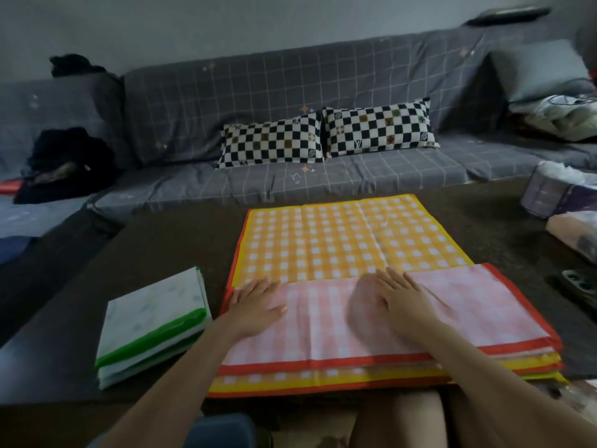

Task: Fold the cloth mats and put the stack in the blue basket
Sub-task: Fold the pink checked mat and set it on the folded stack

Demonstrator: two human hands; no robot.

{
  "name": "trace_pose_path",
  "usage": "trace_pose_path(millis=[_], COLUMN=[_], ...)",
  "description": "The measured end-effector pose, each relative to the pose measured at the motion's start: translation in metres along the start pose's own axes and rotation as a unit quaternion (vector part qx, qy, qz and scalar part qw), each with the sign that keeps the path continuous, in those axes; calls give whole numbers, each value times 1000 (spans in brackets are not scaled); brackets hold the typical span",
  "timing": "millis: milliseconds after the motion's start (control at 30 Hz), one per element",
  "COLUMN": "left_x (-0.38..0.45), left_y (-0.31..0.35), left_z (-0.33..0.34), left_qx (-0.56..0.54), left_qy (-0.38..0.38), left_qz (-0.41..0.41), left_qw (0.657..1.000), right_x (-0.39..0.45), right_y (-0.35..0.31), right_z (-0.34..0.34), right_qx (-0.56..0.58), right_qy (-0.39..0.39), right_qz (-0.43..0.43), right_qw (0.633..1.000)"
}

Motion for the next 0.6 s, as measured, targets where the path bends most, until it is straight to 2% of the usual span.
trace_pose_path(millis=[100, 200, 400, 533, 600], left_x=[-3, 2, 19, 23, 21], left_y=[-1, -3, -8, -9, -13], left_z=[-15, -26, -37, -50, -57], left_qx=[-12, -13, 56, 123, 112], left_qy=[-8, 17, 54, 34, 13], left_qz=[16, 21, 13, 4, -5], left_qw=[1000, 1000, 997, 992, 994], right_x=[2, 7, 7, 6, 7], right_y=[-34, -59, -73, -77, -76], right_z=[-2, 1, 3, -1, -1], right_qx=[66, 123, 82, 74, 78], right_qy=[13, 6, -51, -74, -90], right_qz=[-89, -134, -91, -88, -97], right_qw=[994, 983, 991, 991, 988])
Point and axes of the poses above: each hand's wrist, its own x-axis towards the middle knuckle, its own z-axis out of the palm, y = z × x, the point moved 2 cm from there along x, towards the middle knuckle, and after that the axes turned 4 degrees about -x, right-handed, at the moved point
